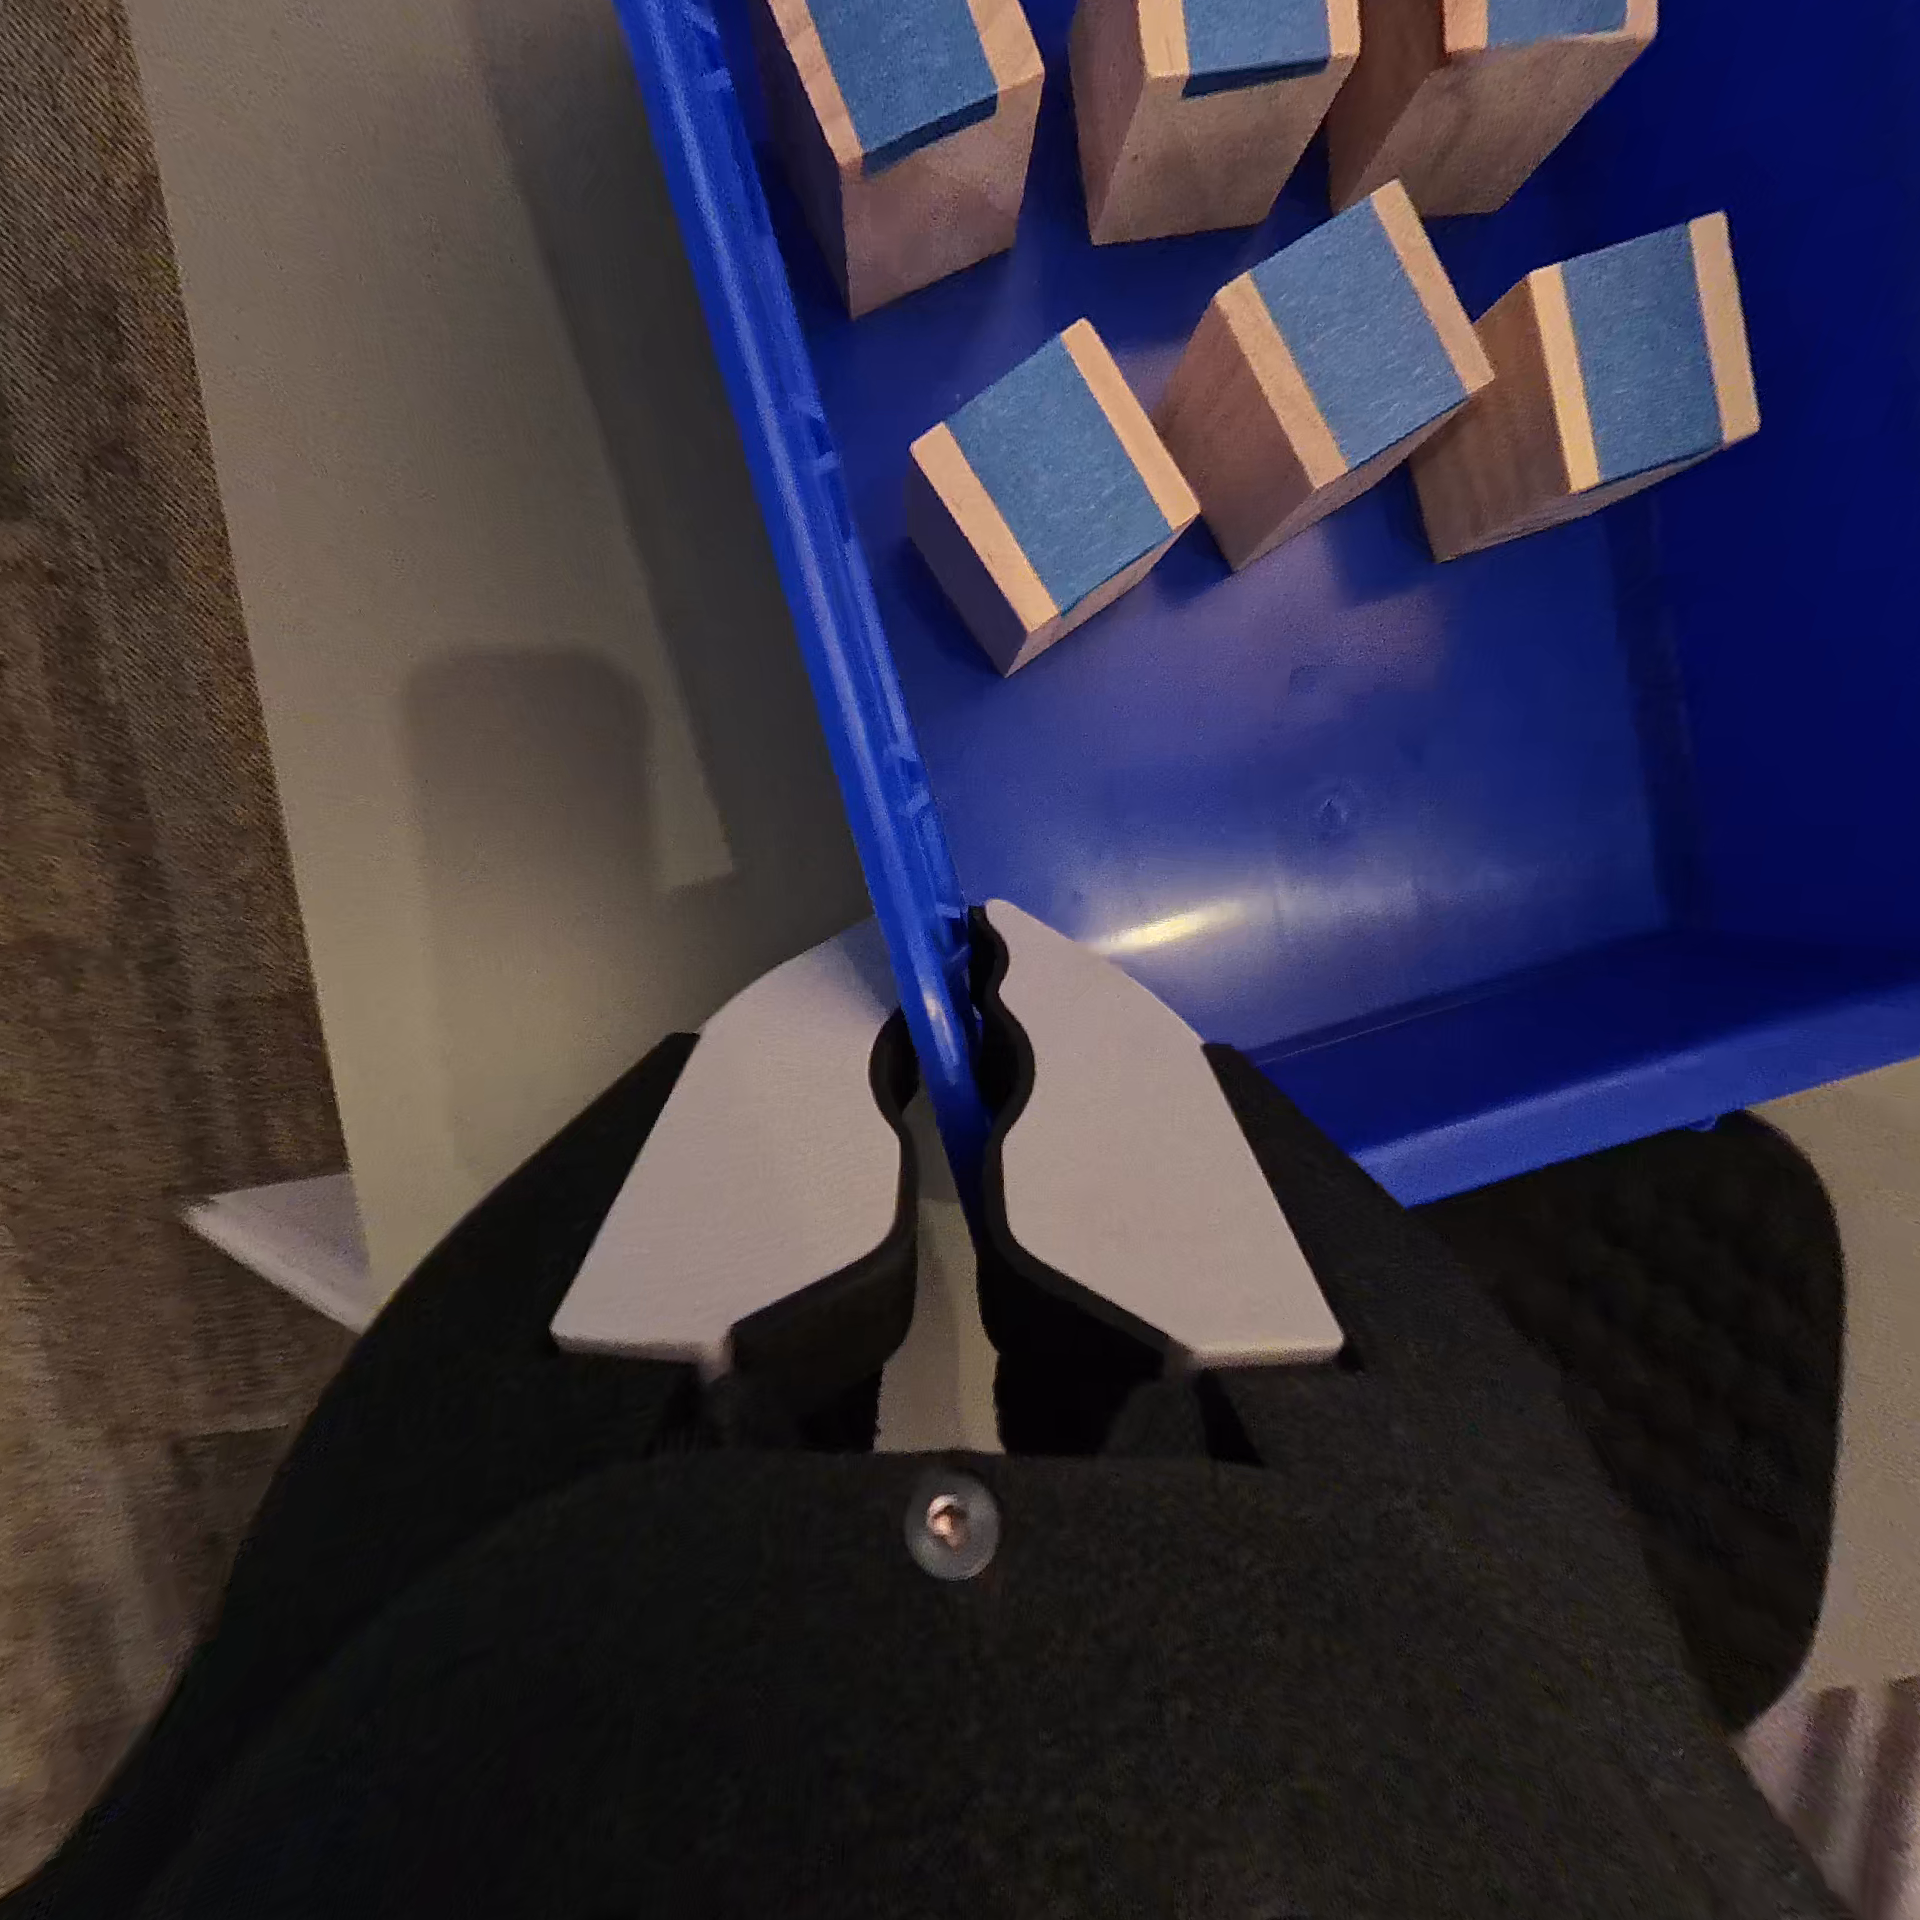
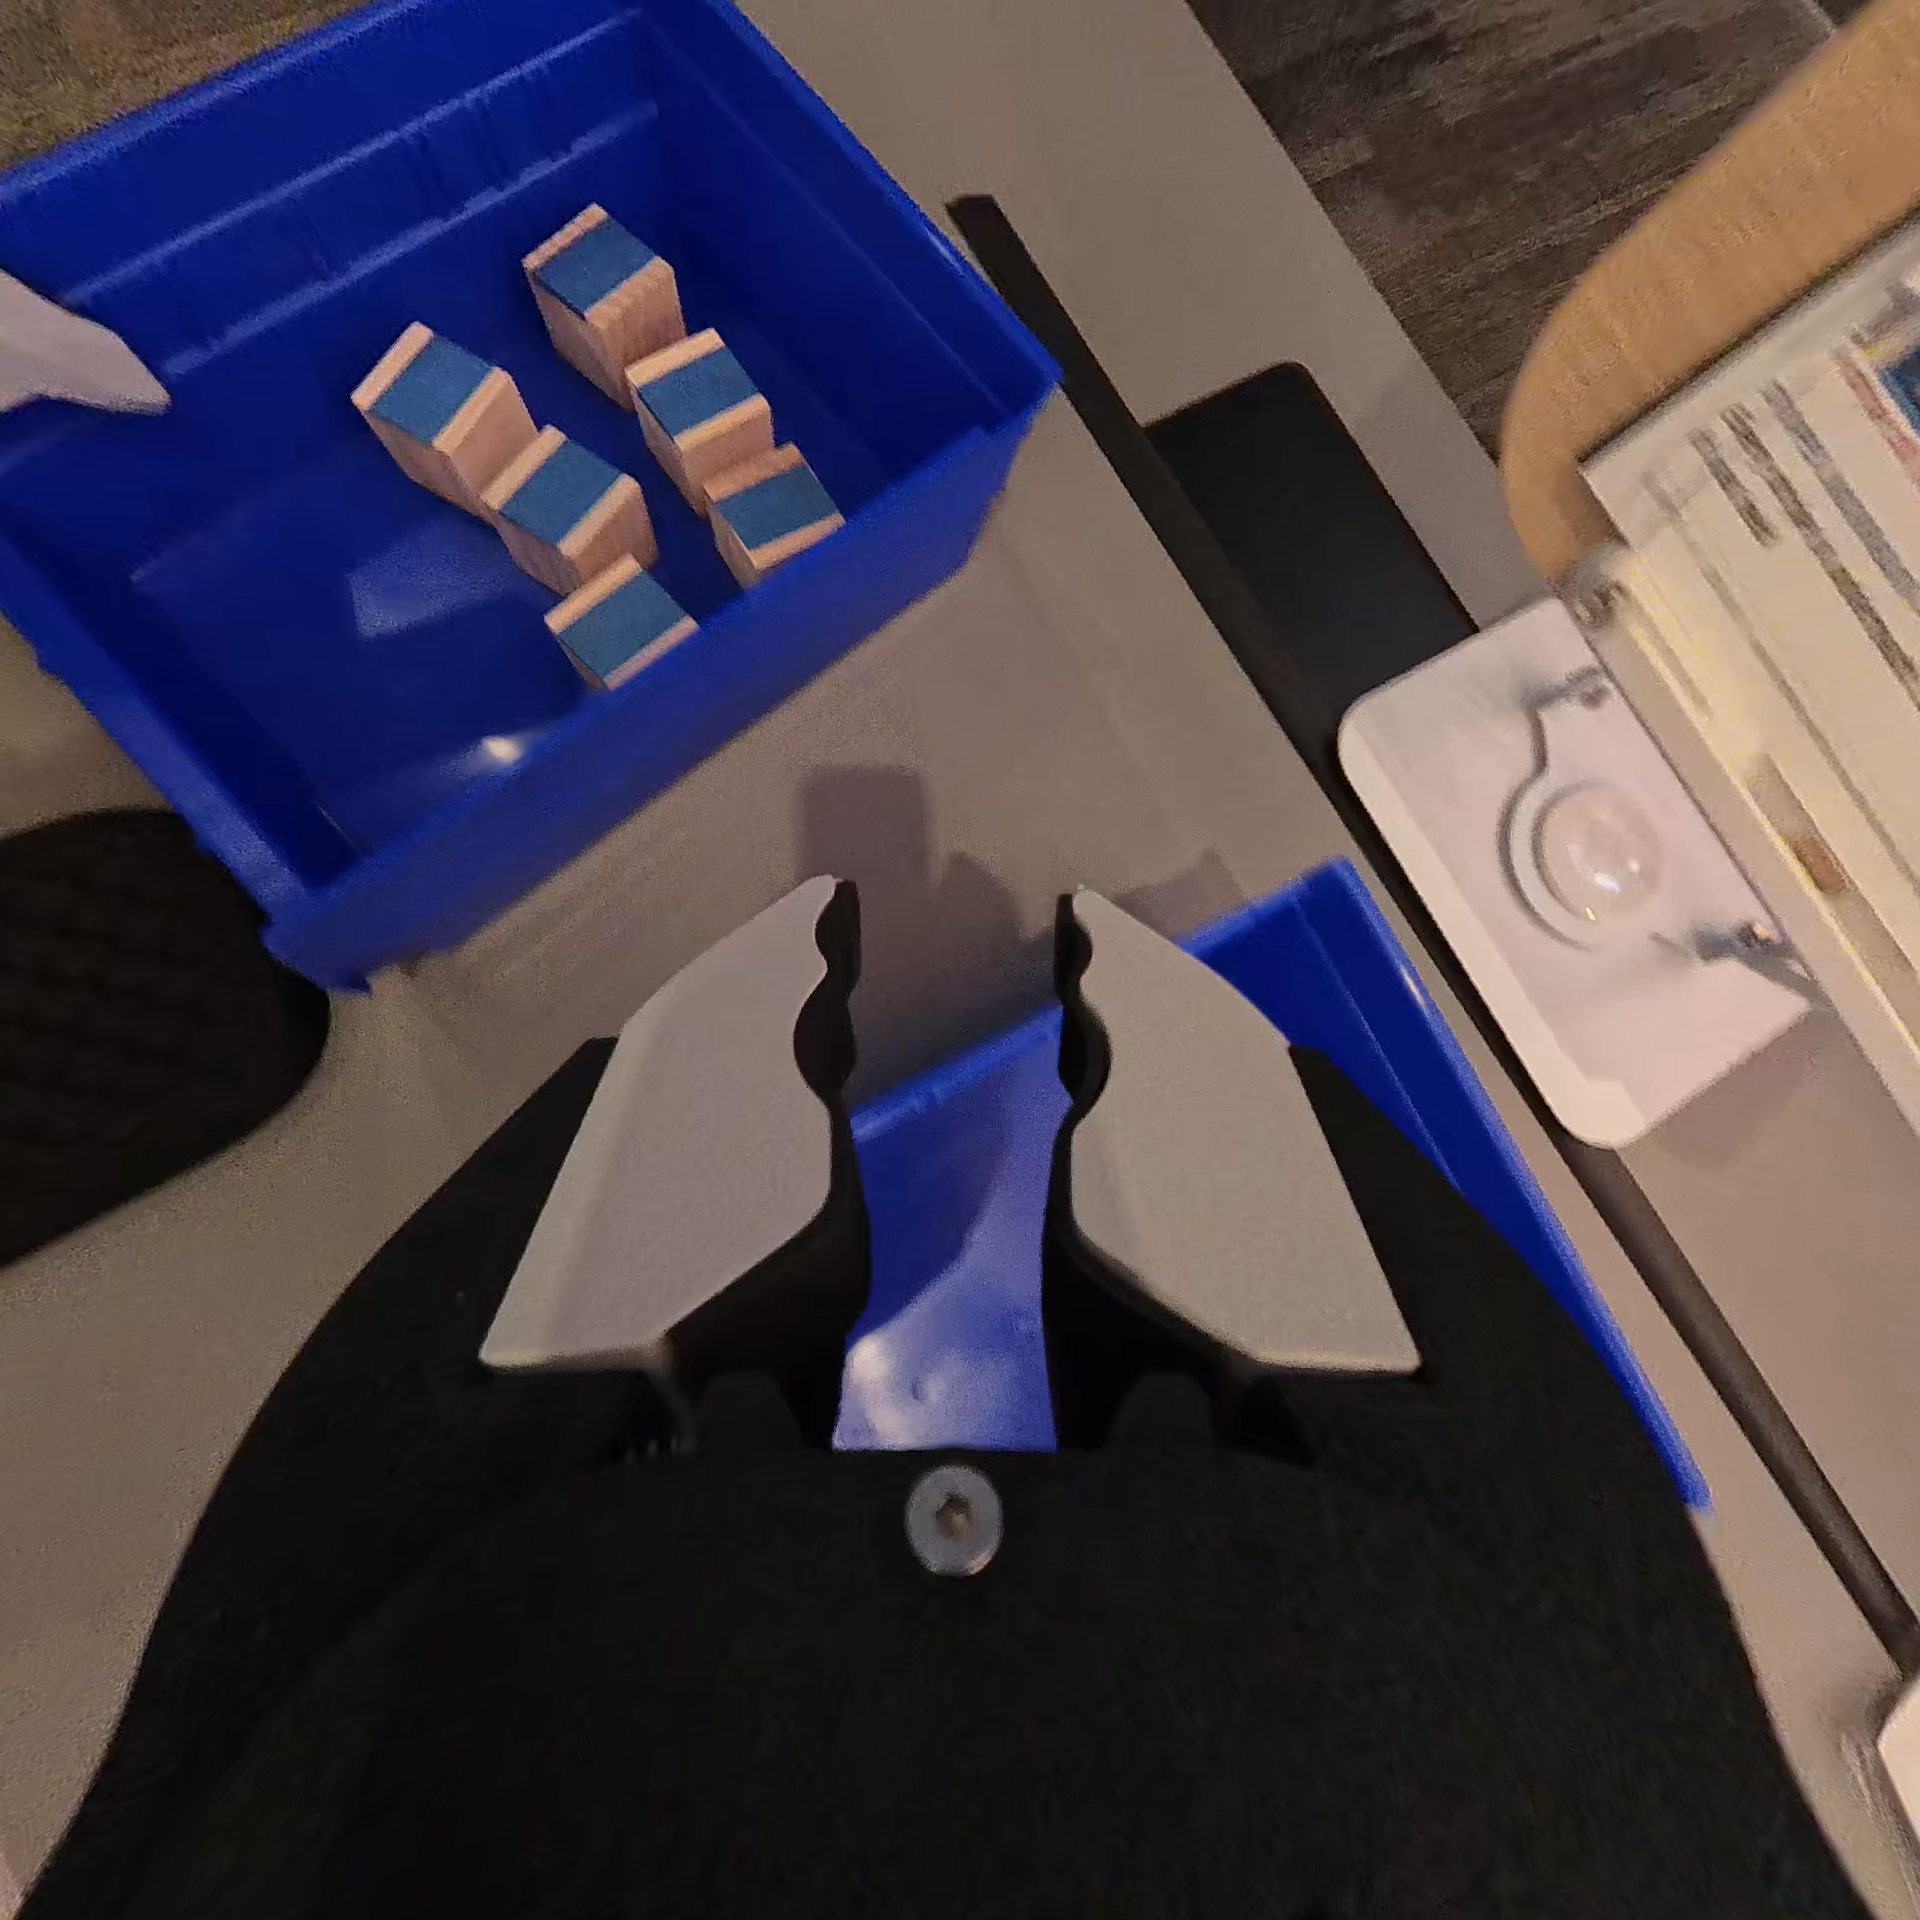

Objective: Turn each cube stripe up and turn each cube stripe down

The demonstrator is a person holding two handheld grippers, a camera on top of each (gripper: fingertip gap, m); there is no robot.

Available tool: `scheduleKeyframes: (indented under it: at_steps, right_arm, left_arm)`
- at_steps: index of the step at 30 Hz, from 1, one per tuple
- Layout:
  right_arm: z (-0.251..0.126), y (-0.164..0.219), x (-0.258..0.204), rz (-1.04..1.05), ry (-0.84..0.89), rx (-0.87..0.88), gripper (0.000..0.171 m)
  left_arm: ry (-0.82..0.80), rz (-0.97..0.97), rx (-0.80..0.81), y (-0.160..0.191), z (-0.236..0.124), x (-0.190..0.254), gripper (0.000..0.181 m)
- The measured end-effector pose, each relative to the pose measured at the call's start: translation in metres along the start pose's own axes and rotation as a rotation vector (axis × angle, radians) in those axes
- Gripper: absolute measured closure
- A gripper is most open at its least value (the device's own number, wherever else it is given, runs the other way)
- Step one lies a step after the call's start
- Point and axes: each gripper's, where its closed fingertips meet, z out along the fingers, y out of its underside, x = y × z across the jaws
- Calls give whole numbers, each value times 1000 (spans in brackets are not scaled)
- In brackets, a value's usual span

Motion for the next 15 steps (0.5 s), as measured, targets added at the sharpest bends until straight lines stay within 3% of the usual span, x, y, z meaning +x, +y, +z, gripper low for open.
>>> scheduleKeyframes:
  at_steps: [7,15]
  right_arm:
    - [-84,72,75,-8,285,77,136]
    - [-112,148,117,235,261,55,115]
  left_arm:
    - [27,97,-2,-10,4,-9,175]
    - [5,137,10,-13,6,-4,175]
